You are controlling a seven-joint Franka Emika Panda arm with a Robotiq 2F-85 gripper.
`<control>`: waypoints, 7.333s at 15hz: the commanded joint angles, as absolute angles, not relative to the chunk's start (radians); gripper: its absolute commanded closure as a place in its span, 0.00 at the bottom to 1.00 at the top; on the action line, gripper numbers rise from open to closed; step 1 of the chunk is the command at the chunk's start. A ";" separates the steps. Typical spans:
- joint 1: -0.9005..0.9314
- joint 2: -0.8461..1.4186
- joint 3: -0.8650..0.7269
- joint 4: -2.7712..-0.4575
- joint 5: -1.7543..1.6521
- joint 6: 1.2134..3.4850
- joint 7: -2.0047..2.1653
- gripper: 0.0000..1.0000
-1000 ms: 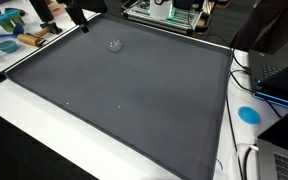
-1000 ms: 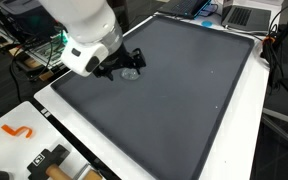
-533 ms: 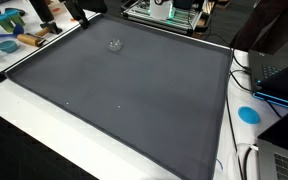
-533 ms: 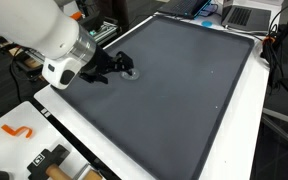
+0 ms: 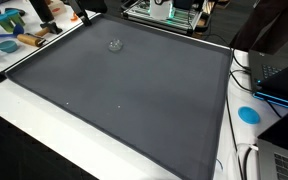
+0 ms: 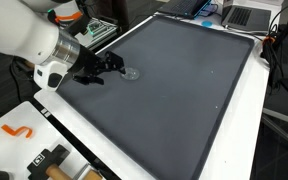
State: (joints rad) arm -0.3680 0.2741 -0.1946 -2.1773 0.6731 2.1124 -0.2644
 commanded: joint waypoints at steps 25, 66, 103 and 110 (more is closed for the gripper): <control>-0.331 0.123 -0.219 -2.293 0.666 2.041 -0.449 0.00; -0.098 0.164 -0.114 -2.382 0.320 2.394 0.530 0.00; -0.075 0.244 -0.110 -2.449 0.361 2.584 0.541 1.00; -0.075 0.243 -0.111 -2.447 0.362 2.575 0.547 0.99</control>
